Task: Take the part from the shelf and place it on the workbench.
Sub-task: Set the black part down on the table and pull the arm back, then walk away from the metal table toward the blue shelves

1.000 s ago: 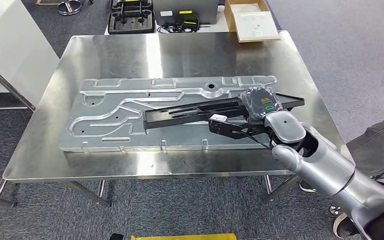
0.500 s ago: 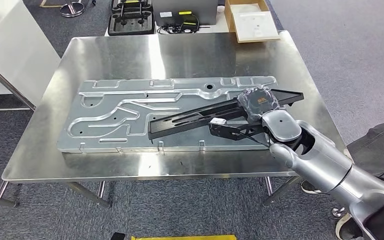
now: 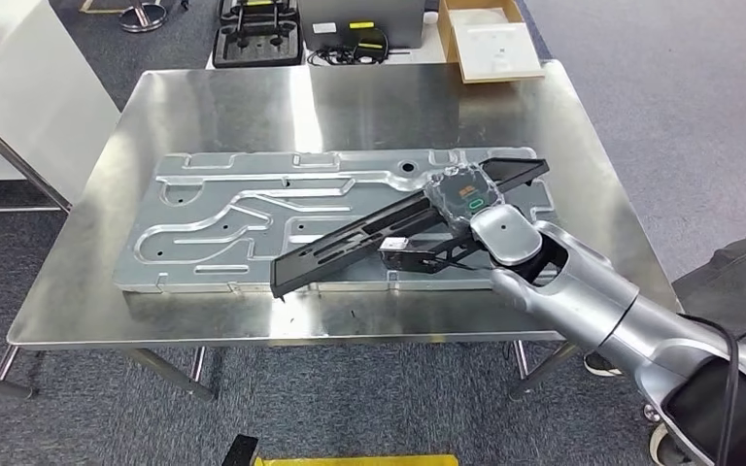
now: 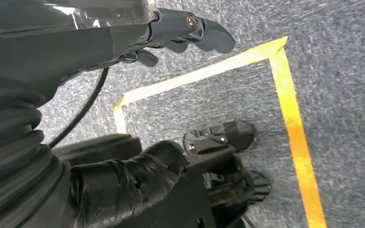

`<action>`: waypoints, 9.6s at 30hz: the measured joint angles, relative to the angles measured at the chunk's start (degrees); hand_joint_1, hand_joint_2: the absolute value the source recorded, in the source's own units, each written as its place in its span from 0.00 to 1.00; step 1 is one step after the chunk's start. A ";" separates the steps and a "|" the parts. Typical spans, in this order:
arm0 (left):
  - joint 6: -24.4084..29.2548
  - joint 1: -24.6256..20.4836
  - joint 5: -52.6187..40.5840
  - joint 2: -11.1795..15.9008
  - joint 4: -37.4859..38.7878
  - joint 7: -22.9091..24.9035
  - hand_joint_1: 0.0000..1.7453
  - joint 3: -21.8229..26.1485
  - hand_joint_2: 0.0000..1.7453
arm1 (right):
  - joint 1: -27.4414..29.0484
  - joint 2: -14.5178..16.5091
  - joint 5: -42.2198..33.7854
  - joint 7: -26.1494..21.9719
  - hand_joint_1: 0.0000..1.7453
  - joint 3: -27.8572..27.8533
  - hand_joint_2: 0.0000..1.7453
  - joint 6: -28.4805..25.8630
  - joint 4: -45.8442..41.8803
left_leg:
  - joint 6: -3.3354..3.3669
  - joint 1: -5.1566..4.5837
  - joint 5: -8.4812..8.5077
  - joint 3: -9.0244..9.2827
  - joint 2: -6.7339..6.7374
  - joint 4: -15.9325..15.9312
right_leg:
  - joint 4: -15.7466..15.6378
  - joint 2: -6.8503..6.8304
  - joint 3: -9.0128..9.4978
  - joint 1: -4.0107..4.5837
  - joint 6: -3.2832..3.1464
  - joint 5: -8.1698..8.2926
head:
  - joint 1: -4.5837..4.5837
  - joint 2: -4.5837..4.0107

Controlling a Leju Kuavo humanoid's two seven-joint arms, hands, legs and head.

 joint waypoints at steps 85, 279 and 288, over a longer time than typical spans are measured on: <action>0.58 -0.37 -1.13 -1.98 0.01 -0.97 0.00 -0.09 0.00 | 9.19 -6.84 7.94 9.98 0.00 -8.21 0.00 -9.55 15.25 | -2.36 0.94 -5.27 -4.04 0.24 11.87 | -1.21 0.11 1.70 -0.02 -1.25 0.45 | -0.36 -0.02; 1.41 2.75 3.32 -0.57 0.09 8.80 0.00 -1.70 0.00 | 49.11 22.06 -67.84 -13.67 0.00 -37.11 0.00 -25.97 62.22 | 0.34 0.97 -2.15 4.45 0.40 -2.02 | 5.82 -1.47 2.40 -0.61 1.61 -7.93 | 0.48 -0.01; 1.39 2.57 3.32 -0.62 0.09 8.82 0.00 -1.75 0.00 | 49.47 21.79 -67.84 -13.63 0.00 -36.88 0.00 -25.97 62.54 | -0.26 0.57 -2.98 3.16 -5.94 0.21 | 0.19 4.58 3.70 -0.33 0.49 -3.29 | 0.75 -0.01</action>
